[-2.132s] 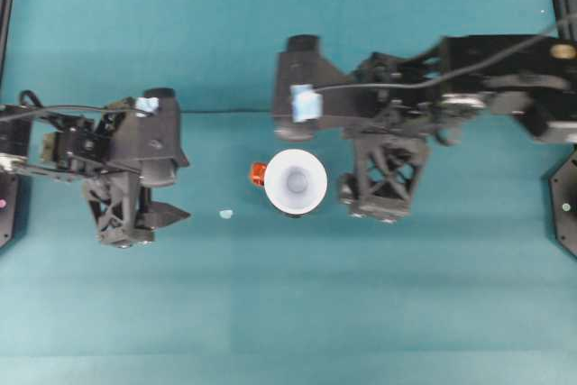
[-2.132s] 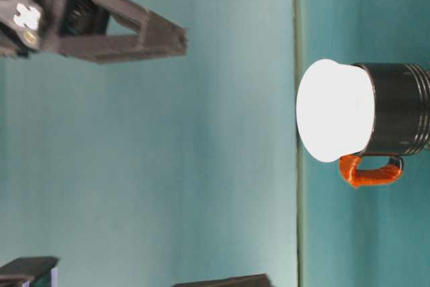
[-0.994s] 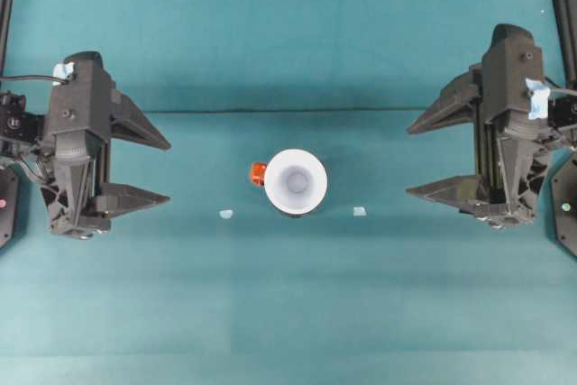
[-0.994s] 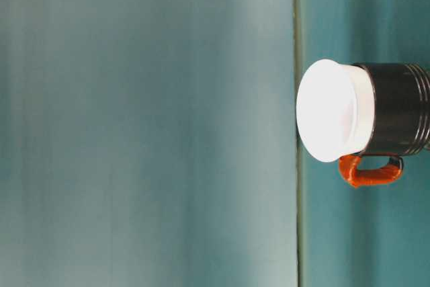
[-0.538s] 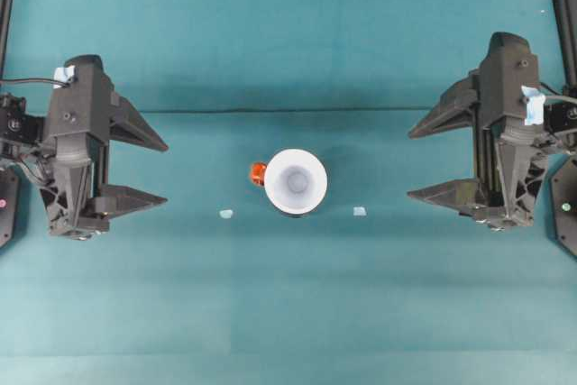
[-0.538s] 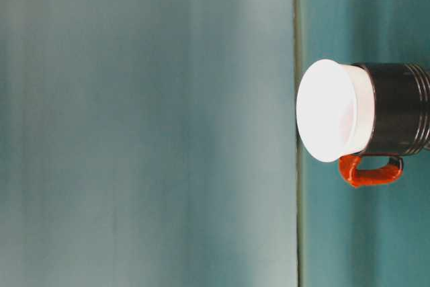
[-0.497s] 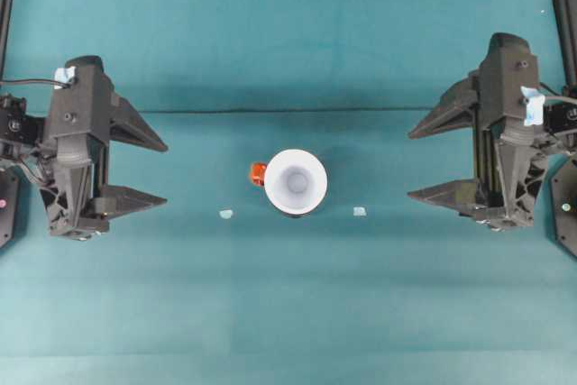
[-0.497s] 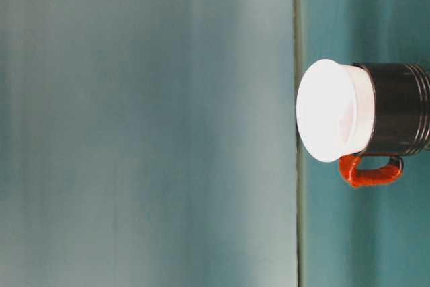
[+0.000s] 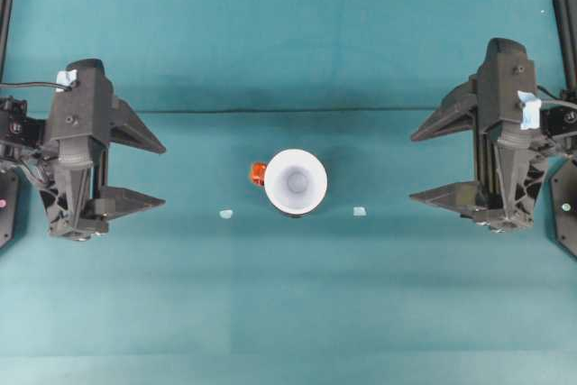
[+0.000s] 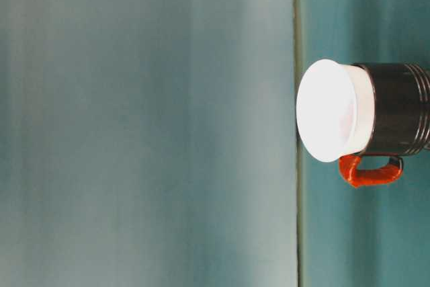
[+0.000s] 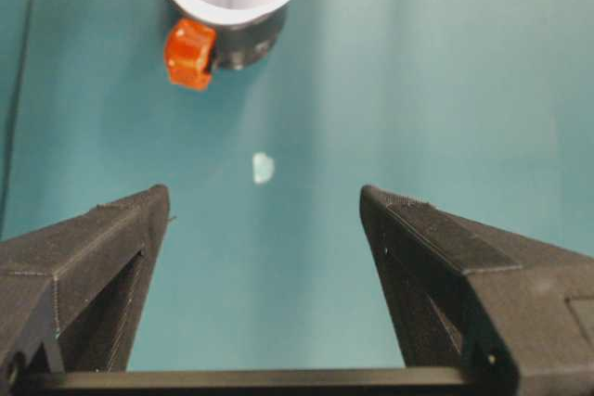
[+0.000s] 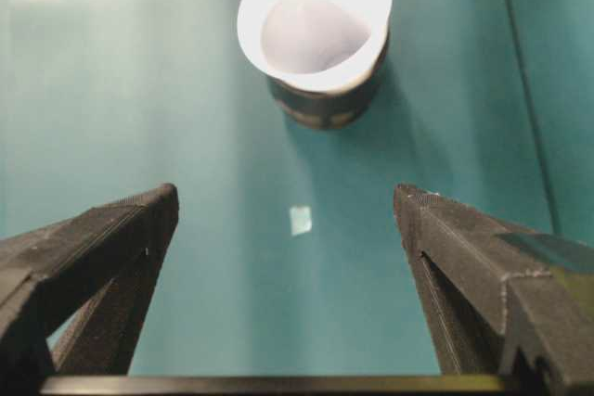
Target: Put the paper cup into the moved red handle cup holder.
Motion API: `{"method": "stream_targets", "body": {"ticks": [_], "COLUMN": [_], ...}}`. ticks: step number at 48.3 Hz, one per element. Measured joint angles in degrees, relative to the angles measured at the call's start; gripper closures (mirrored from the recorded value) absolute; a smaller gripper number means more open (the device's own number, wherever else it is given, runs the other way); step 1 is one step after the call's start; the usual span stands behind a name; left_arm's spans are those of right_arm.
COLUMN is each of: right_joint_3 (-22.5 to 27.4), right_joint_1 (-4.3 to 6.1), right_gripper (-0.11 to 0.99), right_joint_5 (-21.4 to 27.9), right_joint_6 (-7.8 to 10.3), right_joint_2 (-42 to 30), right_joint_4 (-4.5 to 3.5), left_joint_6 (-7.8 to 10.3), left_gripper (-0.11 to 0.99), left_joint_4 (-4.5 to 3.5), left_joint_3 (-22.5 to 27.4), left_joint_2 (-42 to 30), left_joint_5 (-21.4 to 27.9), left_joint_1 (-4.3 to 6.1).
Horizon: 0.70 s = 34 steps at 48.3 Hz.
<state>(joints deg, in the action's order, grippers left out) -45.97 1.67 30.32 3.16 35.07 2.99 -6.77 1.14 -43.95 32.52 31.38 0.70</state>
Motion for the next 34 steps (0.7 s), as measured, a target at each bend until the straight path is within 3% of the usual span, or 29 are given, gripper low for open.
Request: {"method": "stream_targets", "body": {"ticks": [10,34], "right_joint_3": [-0.5,-1.5], "right_joint_1": [0.00,-0.09], "right_gripper": [-0.01,-0.01], "right_joint_5": [0.1,0.0], "right_joint_6": [0.00,0.00], "right_joint_2": [0.0,0.0], "right_joint_4": [0.00,0.09], "left_joint_6": [-2.90,-2.90], "left_gripper": [-0.01,-0.01], "left_joint_4": [-0.09,-0.09], "left_joint_3": [-0.5,-0.9], "left_joint_2": [-0.1,-0.2], "left_joint_5": [0.0,-2.6], "left_joint_1": [0.00,0.18]}}
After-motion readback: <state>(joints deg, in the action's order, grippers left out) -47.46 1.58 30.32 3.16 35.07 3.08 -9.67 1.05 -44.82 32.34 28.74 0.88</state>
